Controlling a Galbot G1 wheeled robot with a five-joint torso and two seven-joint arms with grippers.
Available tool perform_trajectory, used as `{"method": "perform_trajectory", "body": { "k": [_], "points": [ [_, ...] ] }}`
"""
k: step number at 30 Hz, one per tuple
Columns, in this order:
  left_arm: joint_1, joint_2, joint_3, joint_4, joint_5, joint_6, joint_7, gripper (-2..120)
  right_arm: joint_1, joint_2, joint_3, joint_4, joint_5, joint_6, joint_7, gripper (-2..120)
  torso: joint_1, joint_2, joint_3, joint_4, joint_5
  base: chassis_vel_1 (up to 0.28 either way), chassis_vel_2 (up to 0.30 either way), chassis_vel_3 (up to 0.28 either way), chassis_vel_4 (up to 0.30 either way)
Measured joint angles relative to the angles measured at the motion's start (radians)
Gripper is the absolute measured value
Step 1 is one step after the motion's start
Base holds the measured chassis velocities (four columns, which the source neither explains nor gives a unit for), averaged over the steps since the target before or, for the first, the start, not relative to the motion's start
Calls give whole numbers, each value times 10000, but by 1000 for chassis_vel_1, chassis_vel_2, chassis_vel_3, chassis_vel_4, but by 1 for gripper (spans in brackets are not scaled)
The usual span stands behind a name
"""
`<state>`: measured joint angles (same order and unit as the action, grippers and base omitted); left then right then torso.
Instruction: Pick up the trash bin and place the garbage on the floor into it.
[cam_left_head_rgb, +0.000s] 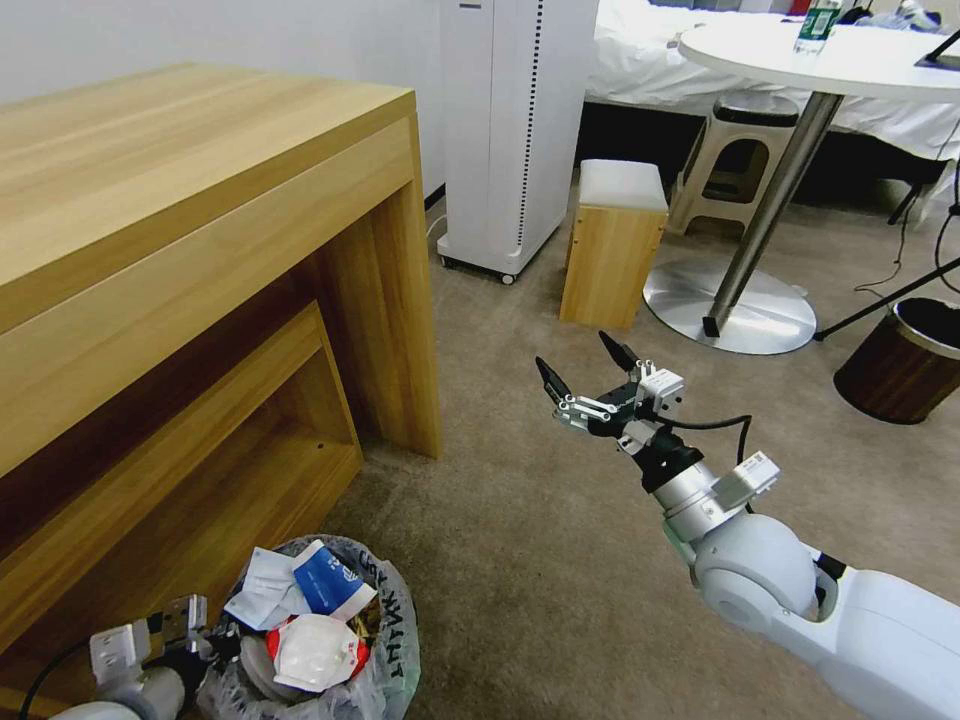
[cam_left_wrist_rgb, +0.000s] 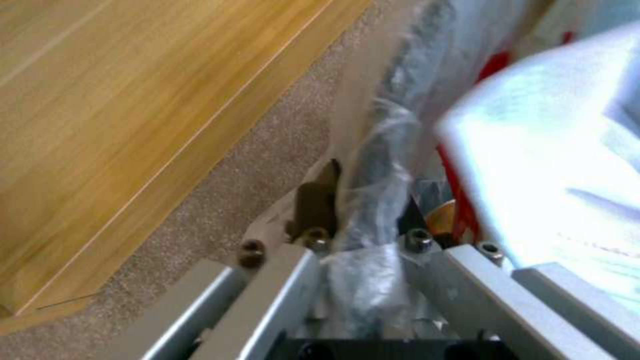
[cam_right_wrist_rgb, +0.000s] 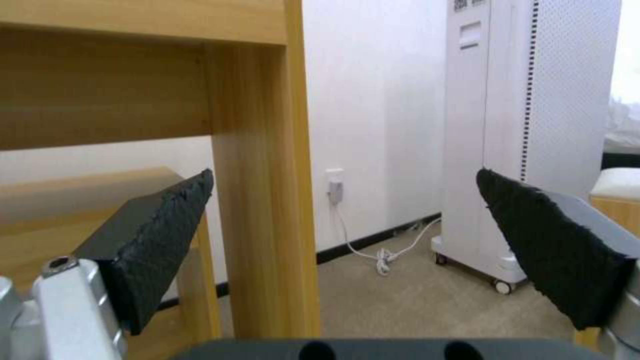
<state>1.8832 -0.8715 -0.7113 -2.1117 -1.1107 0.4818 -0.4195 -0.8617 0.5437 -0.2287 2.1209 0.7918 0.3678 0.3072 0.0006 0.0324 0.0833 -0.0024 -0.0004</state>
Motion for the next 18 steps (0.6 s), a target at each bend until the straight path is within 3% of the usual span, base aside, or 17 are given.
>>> {"method": "perform_trajectory", "body": {
  "k": [7,18],
  "points": [
    [-5,-132,-90,-98,164,-177,3,34,-54,50,23,-72,-57,59,-62,100,0,-1,1,-1,-8,0,0,0,0],
    [455,-491,-726,-1205,937,-576,-30,79,-1,286,118,-101,-48,19,-40,100,0,-1,1,1,4,0,0,0,0]
  ]
}}
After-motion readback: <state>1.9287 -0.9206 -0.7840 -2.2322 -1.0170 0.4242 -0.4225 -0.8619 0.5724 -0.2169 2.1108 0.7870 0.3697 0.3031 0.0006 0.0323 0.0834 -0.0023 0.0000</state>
